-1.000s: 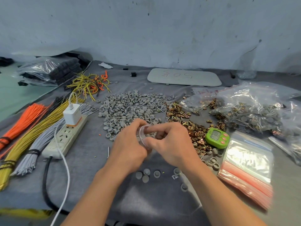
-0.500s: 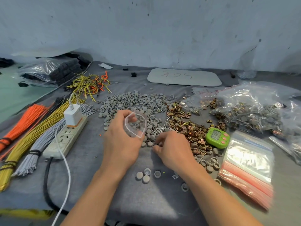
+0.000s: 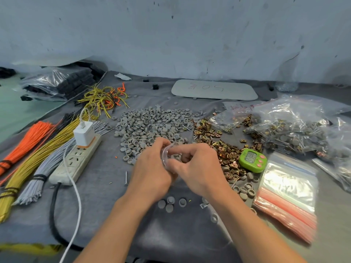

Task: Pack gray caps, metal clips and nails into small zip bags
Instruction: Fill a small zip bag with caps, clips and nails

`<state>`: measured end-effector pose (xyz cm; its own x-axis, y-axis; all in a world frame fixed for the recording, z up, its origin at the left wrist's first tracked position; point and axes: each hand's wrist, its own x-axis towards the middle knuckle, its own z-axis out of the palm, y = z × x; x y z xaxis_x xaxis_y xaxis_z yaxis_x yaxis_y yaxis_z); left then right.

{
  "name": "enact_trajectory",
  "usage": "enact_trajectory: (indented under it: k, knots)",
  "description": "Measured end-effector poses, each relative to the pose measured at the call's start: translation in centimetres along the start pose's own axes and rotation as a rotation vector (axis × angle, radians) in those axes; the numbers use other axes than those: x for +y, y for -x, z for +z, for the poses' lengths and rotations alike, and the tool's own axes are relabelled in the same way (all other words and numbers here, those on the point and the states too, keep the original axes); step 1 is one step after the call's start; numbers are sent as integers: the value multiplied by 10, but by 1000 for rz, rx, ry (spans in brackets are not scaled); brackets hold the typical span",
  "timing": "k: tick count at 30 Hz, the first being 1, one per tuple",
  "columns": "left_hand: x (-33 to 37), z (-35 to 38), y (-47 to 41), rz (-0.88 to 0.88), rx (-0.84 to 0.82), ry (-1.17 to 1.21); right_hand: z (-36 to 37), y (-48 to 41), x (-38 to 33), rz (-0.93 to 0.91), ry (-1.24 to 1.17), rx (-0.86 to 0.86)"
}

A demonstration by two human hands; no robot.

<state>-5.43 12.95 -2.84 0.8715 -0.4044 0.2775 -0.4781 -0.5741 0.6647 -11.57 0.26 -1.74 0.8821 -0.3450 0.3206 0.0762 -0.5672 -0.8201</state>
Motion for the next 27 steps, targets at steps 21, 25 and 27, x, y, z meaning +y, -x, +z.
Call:
enact_trajectory:
  k: [21, 25, 27]
  knots:
    - [1, 5, -4, 61, 287, -103, -22, -11, 34, 217, 852, -49]
    - [-12, 8, -6, -1, 157, -221, -22, -12, 28, 322, 942, -36]
    - [-16, 8, -7, -21, 128, -235, -22, -10, 24, 311, 956, -50]
